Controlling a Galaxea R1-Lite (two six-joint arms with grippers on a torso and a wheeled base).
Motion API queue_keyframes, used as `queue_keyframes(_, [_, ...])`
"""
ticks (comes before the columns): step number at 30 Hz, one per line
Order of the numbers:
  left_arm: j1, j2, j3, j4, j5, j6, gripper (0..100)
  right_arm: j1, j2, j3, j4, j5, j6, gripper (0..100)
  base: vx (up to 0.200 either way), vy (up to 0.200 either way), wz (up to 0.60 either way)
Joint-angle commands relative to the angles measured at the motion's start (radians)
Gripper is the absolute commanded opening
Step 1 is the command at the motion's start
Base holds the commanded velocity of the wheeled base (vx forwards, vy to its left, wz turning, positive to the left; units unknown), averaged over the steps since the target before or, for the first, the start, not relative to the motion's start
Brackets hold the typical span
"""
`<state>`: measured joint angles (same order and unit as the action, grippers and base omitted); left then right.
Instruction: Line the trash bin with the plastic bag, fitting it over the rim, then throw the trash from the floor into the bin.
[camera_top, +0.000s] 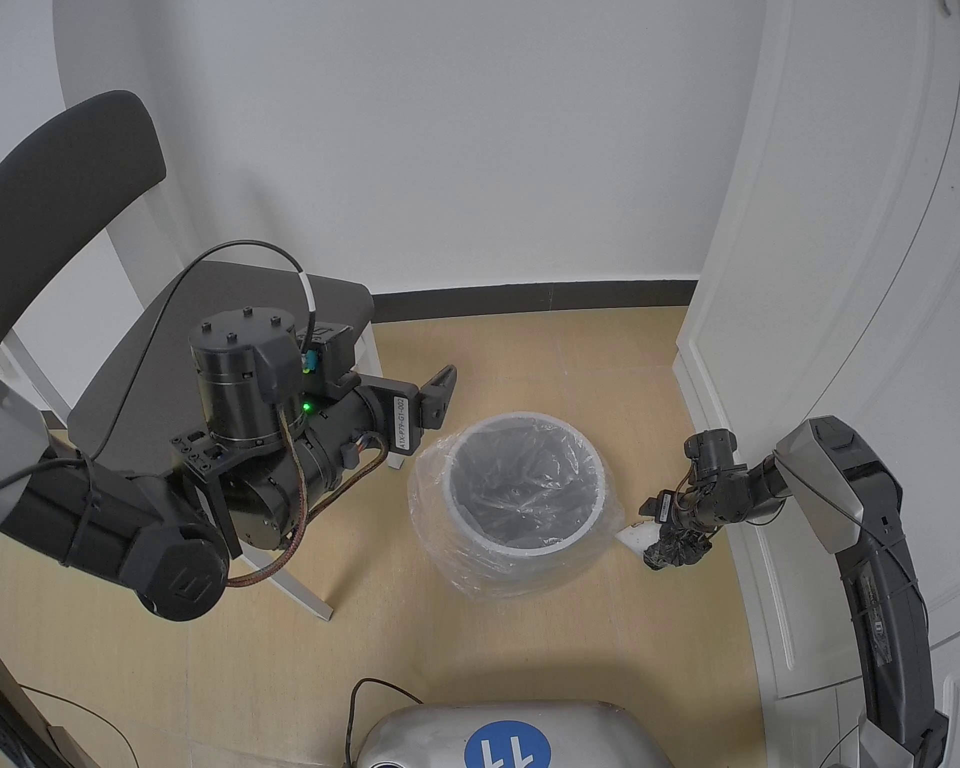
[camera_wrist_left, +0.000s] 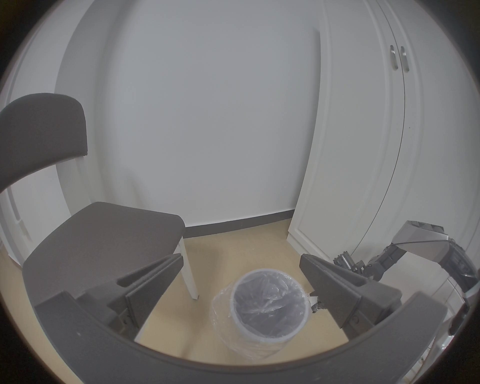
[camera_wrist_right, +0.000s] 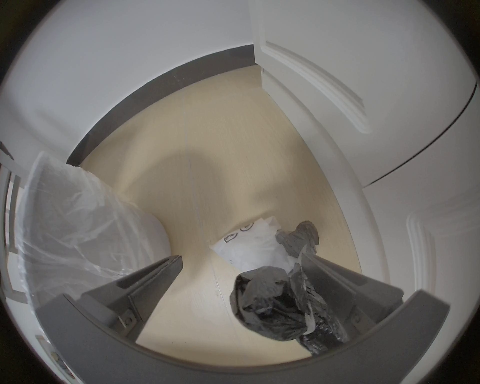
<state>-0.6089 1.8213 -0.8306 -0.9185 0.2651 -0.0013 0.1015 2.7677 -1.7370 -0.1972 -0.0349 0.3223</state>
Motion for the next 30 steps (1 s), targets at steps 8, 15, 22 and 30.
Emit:
queue_keyframes(8, [0.026, -0.097, 0.073, -0.08, -0.001, 0.069, 100, -0.008, 0.084, -0.102, 0.065, -0.017, 0.011, 100, 0.0, 0.0, 0.0])
queue_keyframes(15, [0.024, -0.145, 0.113, -0.109, -0.003, 0.09, 100, -0.009, 0.089, -0.144, 0.159, -0.051, 0.012, 100, 0.0, 0.0, 0.0])
queue_keyframes(22, [0.026, -0.149, 0.119, -0.111, -0.003, 0.104, 100, -0.011, 0.115, -0.197, 0.223, -0.1, 0.012, 100, 0.0, 0.0, 0.0])
queue_keyframes(30, [0.02, -0.143, 0.13, -0.111, -0.003, 0.106, 100, -0.013, 0.115, -0.2, 0.228, -0.119, 0.012, 100, 0.0, 0.0, 0.0])
